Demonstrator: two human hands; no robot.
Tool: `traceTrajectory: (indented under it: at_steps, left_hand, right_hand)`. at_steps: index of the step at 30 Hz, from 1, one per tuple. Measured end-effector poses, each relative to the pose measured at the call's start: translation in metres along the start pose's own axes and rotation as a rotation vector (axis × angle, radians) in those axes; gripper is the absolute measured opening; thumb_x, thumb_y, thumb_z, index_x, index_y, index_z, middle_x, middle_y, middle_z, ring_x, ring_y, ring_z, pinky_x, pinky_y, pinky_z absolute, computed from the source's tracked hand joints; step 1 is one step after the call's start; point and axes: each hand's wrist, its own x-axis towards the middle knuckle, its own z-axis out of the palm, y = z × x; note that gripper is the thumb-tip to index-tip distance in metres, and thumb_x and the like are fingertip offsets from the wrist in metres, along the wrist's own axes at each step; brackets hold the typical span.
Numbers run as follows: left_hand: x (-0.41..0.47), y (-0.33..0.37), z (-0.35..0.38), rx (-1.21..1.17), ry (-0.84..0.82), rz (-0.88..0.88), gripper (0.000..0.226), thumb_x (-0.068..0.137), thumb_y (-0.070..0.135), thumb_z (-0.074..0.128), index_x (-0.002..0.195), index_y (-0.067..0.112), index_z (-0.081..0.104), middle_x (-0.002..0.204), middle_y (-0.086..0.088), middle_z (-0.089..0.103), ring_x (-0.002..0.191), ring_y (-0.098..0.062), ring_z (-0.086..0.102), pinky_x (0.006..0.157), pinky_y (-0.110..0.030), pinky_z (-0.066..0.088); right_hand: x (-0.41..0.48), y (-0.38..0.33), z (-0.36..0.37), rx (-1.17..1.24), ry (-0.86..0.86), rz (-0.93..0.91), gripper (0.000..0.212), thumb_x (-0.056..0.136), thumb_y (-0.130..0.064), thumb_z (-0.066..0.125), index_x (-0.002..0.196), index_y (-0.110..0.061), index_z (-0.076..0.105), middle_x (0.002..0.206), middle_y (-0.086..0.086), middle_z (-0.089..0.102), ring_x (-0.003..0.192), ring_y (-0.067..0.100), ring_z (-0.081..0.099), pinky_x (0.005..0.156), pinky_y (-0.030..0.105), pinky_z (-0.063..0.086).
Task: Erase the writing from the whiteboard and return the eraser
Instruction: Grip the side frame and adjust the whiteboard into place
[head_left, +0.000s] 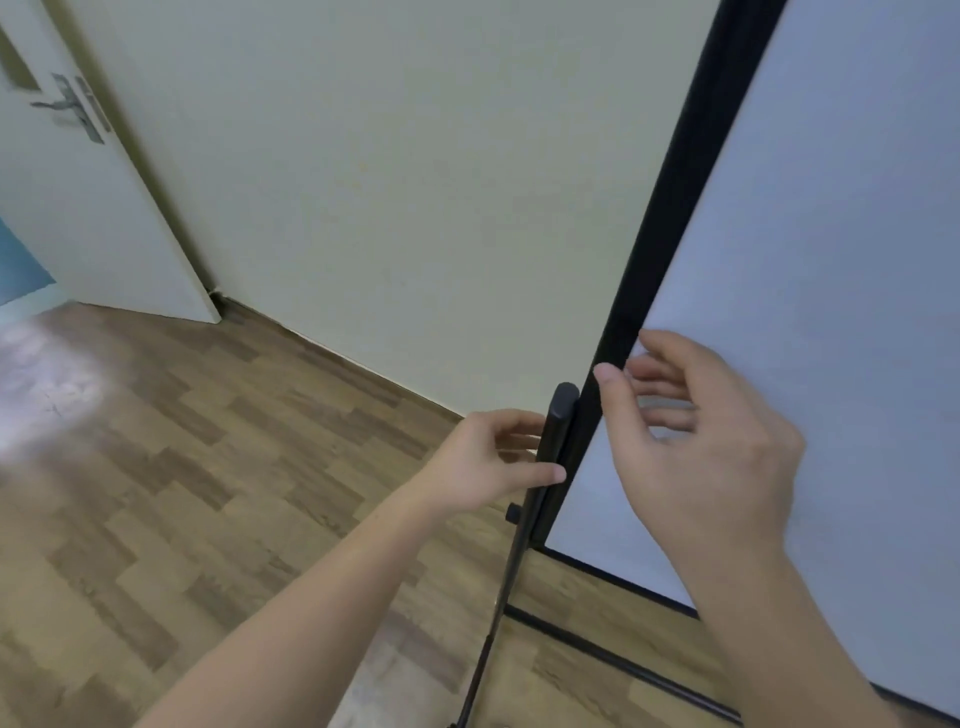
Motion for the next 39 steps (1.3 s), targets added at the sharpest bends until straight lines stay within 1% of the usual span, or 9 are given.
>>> traceTrajectory:
  at_steps: [5, 9, 12, 17, 19, 21, 26, 34, 39]
  left_hand:
    - [0.013, -0.017, -0.007, -0.162, -0.125, -0.008, 0.046, 0.072, 0.018, 0.090, 0.115, 0.017, 0.073, 0.111, 0.001, 0.077, 0.107, -0.017, 0.072, 0.100, -0.041, 0.055]
    - [0.025, -0.029, -0.010, -0.220, -0.164, 0.003, 0.046, 0.068, 0.022, 0.092, 0.111, 0.021, 0.075, 0.108, 0.003, 0.077, 0.108, -0.013, 0.070, 0.095, -0.040, 0.058]
    - [0.025, -0.043, -0.006, -0.255, -0.199, -0.013, 0.042, 0.069, 0.020, 0.091, 0.107, 0.023, 0.075, 0.106, 0.008, 0.077, 0.107, -0.008, 0.070, 0.091, -0.036, 0.059]
    - [0.024, -0.063, -0.004, -0.235, -0.266, -0.072, 0.039, 0.073, 0.020, 0.088, 0.108, 0.027, 0.073, 0.103, 0.017, 0.075, 0.103, 0.004, 0.066, 0.091, -0.022, 0.056]
    - [0.026, -0.064, -0.006, -0.223, -0.298, -0.081, 0.039, 0.075, 0.023, 0.087, 0.110, 0.031, 0.072, 0.104, 0.021, 0.074, 0.102, 0.009, 0.064, 0.088, -0.012, 0.051]
    - [0.027, -0.066, -0.007, -0.216, -0.330, -0.092, 0.039, 0.074, 0.027, 0.087, 0.109, 0.034, 0.072, 0.103, 0.024, 0.073, 0.101, 0.011, 0.063, 0.084, -0.008, 0.048]
    - [0.042, -0.064, -0.009, -0.245, -0.379, -0.157, 0.042, 0.072, 0.027, 0.089, 0.109, 0.034, 0.072, 0.100, 0.025, 0.073, 0.098, 0.009, 0.064, 0.084, -0.009, 0.046]
    - [0.086, -0.063, -0.016, -0.278, -0.375, -0.147, 0.043, 0.070, 0.028, 0.090, 0.111, 0.032, 0.075, 0.100, 0.023, 0.075, 0.100, 0.003, 0.068, 0.098, -0.026, 0.053]
    - [0.126, -0.062, -0.019, -0.269, -0.414, -0.098, 0.042, 0.069, 0.029, 0.091, 0.108, 0.030, 0.075, 0.099, 0.021, 0.076, 0.098, 0.002, 0.070, 0.098, -0.032, 0.055]
  right_hand:
    - [0.000, -0.014, 0.003, -0.003, 0.107, 0.190, 0.019, 0.088, -0.036, 0.074, 0.102, -0.024, 0.071, 0.087, -0.012, 0.074, 0.072, 0.004, 0.070, 0.071, 0.017, 0.056]
    - [0.000, -0.033, 0.018, -0.019, 0.193, 0.362, 0.016, 0.082, -0.038, 0.077, 0.084, -0.045, 0.062, 0.086, -0.028, 0.070, 0.075, -0.008, 0.068, 0.069, 0.008, 0.052]
    - [-0.006, -0.044, 0.037, -0.073, 0.320, 0.447, 0.016, 0.078, -0.044, 0.080, 0.085, -0.040, 0.066, 0.080, -0.020, 0.072, 0.078, -0.005, 0.070, 0.071, 0.010, 0.053]
    - [-0.018, -0.058, 0.069, -0.077, 0.491, 0.630, 0.016, 0.079, -0.032, 0.084, 0.084, -0.032, 0.068, 0.078, -0.015, 0.074, 0.079, -0.002, 0.071, 0.067, 0.006, 0.051]
    - [-0.021, -0.057, 0.080, -0.065, 0.526, 0.717, 0.015, 0.078, -0.033, 0.085, 0.082, -0.030, 0.070, 0.080, -0.014, 0.075, 0.079, 0.005, 0.073, 0.073, 0.015, 0.056]
    - [-0.023, -0.055, 0.088, -0.047, 0.584, 0.776, 0.018, 0.076, -0.033, 0.086, 0.082, -0.024, 0.073, 0.080, -0.008, 0.076, 0.081, 0.013, 0.075, 0.082, 0.033, 0.061]
    - [-0.017, -0.047, 0.098, -0.065, 0.656, 0.821, 0.025, 0.070, -0.039, 0.089, 0.080, -0.021, 0.074, 0.079, -0.001, 0.076, 0.082, 0.023, 0.076, 0.085, 0.045, 0.061]
    - [0.014, -0.024, 0.122, -0.047, 0.661, 0.833, 0.031, 0.067, -0.041, 0.090, 0.085, -0.020, 0.075, 0.081, 0.000, 0.077, 0.082, 0.022, 0.076, 0.081, 0.039, 0.062]
    - [0.039, -0.004, 0.138, -0.032, 0.650, 0.810, 0.033, 0.067, -0.043, 0.090, 0.084, -0.020, 0.075, 0.081, 0.001, 0.076, 0.082, 0.022, 0.076, 0.081, 0.039, 0.062]
